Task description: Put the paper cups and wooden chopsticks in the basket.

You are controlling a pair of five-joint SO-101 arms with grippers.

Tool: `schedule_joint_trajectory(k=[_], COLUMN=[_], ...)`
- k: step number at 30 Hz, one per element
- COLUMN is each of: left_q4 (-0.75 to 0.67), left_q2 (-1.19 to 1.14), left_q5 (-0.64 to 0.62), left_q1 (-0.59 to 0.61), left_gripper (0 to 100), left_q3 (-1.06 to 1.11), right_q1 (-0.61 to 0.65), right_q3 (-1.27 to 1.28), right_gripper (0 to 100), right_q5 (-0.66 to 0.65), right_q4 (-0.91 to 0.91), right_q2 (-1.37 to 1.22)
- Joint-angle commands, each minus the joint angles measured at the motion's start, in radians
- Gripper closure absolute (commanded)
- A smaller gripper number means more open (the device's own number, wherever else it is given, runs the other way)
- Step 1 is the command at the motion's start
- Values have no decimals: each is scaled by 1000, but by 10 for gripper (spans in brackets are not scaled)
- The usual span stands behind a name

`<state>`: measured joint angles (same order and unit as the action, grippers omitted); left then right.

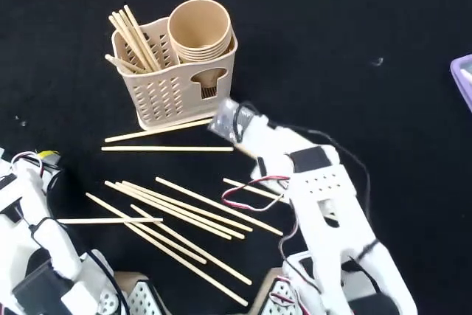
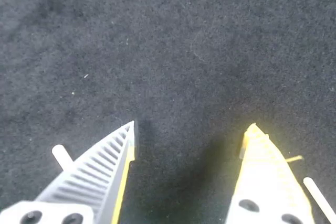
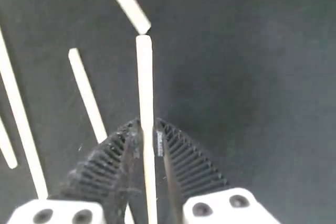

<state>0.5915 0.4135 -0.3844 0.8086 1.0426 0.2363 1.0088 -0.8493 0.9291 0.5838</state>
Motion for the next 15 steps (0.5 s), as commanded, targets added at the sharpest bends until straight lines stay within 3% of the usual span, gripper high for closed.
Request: schedule_joint_trajectory(k=[1, 7, 15], left_q4=[-14, -14, -14], left_q2=[34, 34, 34], left_q5=[9, 9, 9], left_q1=[-8, -8, -8], left_gripper=[679, 679, 679], left_q3=[-7, -7, -7], right_q1=[-21, -17, -3], right_q3=[31, 36, 45], right_gripper=[977, 864, 864], right_q5=[-80, -89, -94], right_q4=[-34, -29, -66], right_q2=[-81, -196, -213])
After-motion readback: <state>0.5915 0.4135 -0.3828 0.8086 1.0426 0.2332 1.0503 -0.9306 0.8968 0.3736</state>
